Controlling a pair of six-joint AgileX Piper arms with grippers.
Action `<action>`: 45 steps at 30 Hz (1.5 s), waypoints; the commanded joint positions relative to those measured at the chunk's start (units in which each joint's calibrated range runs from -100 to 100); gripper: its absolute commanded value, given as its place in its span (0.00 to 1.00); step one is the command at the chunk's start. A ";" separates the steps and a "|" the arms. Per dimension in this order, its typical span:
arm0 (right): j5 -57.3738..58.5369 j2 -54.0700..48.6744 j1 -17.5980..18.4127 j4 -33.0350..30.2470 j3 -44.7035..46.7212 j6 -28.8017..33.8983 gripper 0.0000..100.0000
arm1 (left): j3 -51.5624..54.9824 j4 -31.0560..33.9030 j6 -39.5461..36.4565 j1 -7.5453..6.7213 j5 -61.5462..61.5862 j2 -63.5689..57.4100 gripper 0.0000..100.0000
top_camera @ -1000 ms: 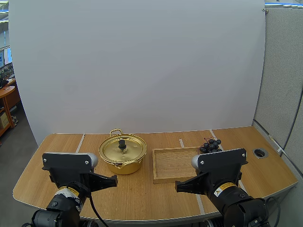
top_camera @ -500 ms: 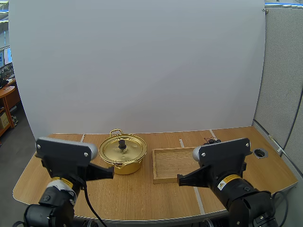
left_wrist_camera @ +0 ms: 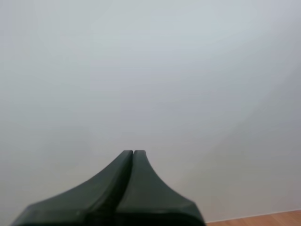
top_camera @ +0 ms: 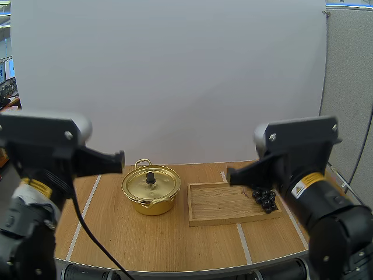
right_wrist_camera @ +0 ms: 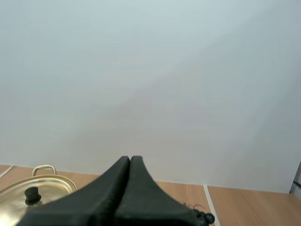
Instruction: Open the pot, put the grape inside, and close it
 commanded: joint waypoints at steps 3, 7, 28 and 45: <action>9.85 -0.20 -0.18 -0.63 -15.88 -0.05 0.00 | -13.90 1.01 -0.05 0.05 6.74 -0.10 0.00; 13.83 -0.20 -0.18 -0.63 -22.56 -0.05 0.00 | -20.26 2.60 -0.05 0.05 9.52 -0.10 0.00; 50.31 2.84 -0.18 -0.63 -40.03 0.08 0.00 | -34.40 3.13 0.95 0.05 48.36 6.51 0.00; 58.33 22.43 -0.18 -0.74 -40.03 1.19 0.00 | -34.40 2.67 6.24 0.05 48.70 30.94 0.00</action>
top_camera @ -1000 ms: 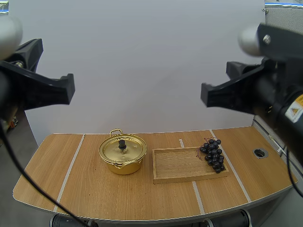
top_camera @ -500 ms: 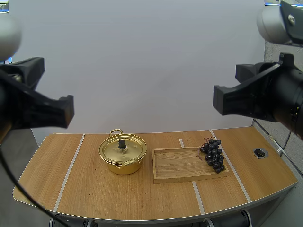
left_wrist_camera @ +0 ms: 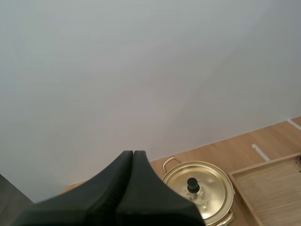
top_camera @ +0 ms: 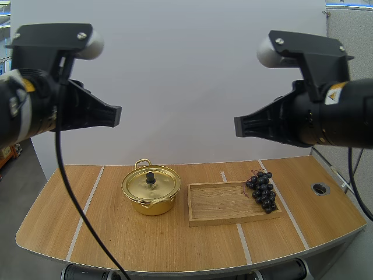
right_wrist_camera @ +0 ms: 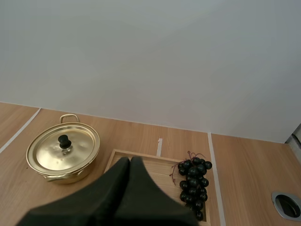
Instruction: Open the pot, put the grape inside, and close it
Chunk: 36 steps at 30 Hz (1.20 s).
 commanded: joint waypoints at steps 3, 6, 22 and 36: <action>0.24 7.79 -0.18 -0.74 -0.45 1.45 0.00 | -0.36 -0.82 3.46 0.05 -0.14 9.11 0.00; 0.55 11.98 -0.18 -0.74 -0.45 1.45 0.00 | -0.36 -3.15 7.56 0.05 -0.14 14.62 0.00; 3.08 30.48 -0.18 -1.09 -0.45 3.86 0.00 | -0.36 -7.24 16.81 -0.13 -0.14 40.59 0.00; 3.08 32.89 -0.18 -2.23 -0.45 3.86 0.45 | -0.36 -7.60 16.79 -0.13 -4.16 46.25 0.88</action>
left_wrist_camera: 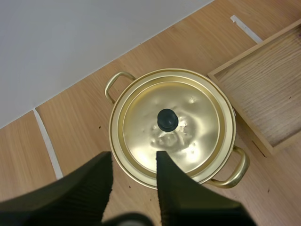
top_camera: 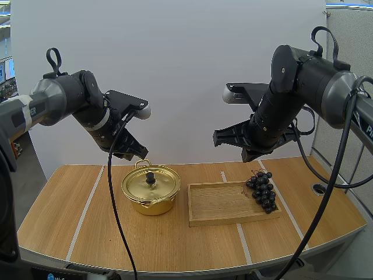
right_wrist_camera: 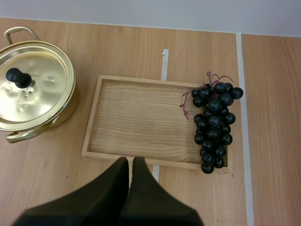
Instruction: Open the pot, put the grape inside, and close it
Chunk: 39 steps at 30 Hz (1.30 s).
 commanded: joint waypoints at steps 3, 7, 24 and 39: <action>0.13 -0.20 -0.18 -0.55 -0.45 0.60 1.00 | -0.36 -1.19 0.14 -0.13 -1.44 0.09 1.00; 0.13 -0.20 -0.18 1.20 -0.45 0.69 1.00 | -0.36 -1.19 0.59 -0.13 -1.28 0.09 1.00; 0.13 -0.20 -0.18 1.22 -0.45 0.69 1.00 | -0.36 -6.30 11.65 -0.13 -5.39 0.09 1.00; 0.13 -0.20 -0.18 1.22 -0.45 0.69 1.00 | -9.98 -6.08 11.49 -3.63 4.73 9.93 1.00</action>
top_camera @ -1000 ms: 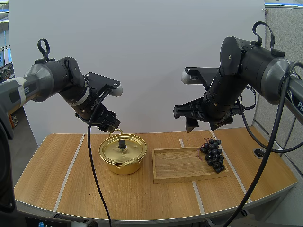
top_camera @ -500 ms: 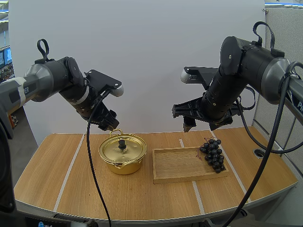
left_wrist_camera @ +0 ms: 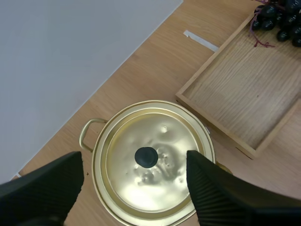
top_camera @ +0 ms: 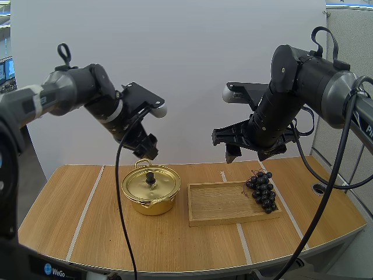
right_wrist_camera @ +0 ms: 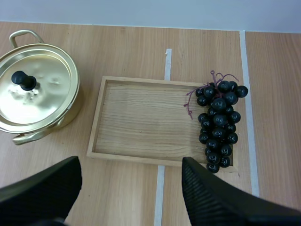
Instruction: Open the pot, put the grape inside, and close it
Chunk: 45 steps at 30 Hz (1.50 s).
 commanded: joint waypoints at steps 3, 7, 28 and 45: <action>0.13 -0.20 -0.18 0.14 -0.45 -0.02 1.00 | -7.29 0.57 -1.94 -1.28 6.23 9.42 1.00; 0.13 -0.20 -0.18 0.14 -0.45 -0.02 1.00 | -7.29 0.73 -1.94 -1.28 6.23 13.74 1.00; 0.13 -0.20 -0.18 0.14 -0.45 -0.02 1.00 | -13.15 2.04 -2.77 -1.28 6.94 27.63 1.00; 0.13 -0.20 -0.18 0.14 -0.45 -0.02 1.00 | -13.69 2.68 -3.07 -1.28 10.94 31.73 1.00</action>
